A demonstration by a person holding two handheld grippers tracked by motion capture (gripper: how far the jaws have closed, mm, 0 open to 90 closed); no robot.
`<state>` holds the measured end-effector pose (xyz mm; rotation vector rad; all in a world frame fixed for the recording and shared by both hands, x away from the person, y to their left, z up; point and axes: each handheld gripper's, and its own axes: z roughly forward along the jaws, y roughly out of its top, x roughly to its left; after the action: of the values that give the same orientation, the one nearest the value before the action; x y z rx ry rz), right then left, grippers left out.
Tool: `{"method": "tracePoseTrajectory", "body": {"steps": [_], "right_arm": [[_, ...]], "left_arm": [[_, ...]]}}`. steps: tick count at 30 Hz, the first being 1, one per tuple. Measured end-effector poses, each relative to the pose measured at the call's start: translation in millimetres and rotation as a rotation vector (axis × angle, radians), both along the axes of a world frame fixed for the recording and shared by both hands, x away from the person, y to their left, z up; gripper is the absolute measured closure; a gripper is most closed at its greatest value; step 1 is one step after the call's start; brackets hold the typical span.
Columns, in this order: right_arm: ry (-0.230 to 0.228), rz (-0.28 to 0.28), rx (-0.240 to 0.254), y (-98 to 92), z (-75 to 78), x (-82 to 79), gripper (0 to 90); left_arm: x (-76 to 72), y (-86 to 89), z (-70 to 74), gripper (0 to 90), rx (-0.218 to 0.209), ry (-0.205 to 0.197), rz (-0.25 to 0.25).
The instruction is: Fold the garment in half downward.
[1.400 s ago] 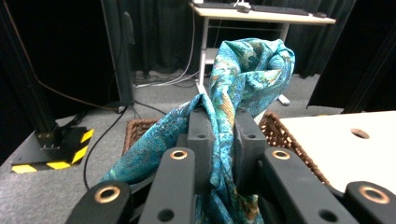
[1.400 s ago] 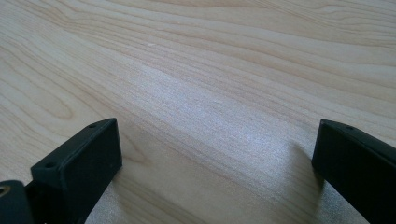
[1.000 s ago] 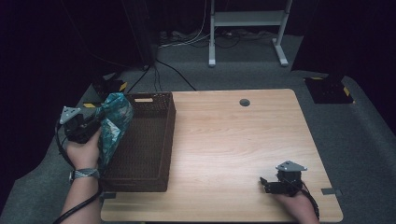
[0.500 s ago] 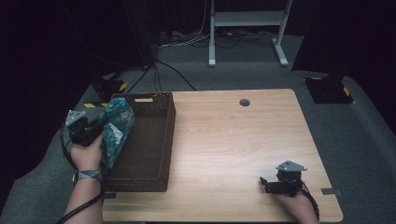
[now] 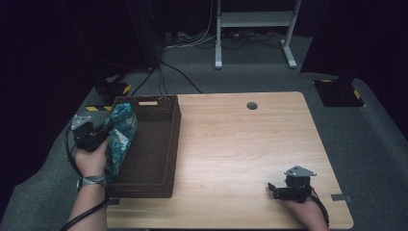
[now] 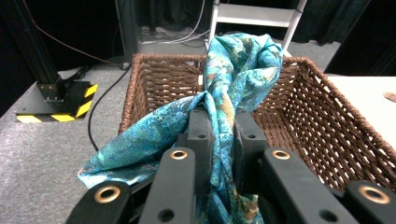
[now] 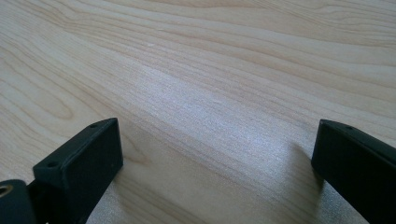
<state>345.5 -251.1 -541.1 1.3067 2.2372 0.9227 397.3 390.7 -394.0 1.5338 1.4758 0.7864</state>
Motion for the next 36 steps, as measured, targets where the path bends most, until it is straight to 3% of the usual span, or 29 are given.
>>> {"method": "tracePoseTrajectory", "body": {"steps": [28,31,33,36], "right_arm": [[-0.001,0.007,0.0,0.2,-0.1,-0.1,1.9],[-0.001,0.01,0.0,0.2,0.0,-0.1,1.9],[-0.001,0.015,0.0,0.3,0.0,-0.1,1.9],[-0.001,0.018,0.0,0.5,0.0,-0.2,1.9]], "left_arm": [[3.7,-4.6,-8.9,79.5,0.05,0.072,-0.02],[7.8,-14.1,-10.0,79.3,0.088,0.098,-0.039],[11.9,-25.8,-11.2,78.3,0.139,0.126,-0.067],[21.3,-47.1,-15.5,76.3,0.206,0.195,-0.138]]}}
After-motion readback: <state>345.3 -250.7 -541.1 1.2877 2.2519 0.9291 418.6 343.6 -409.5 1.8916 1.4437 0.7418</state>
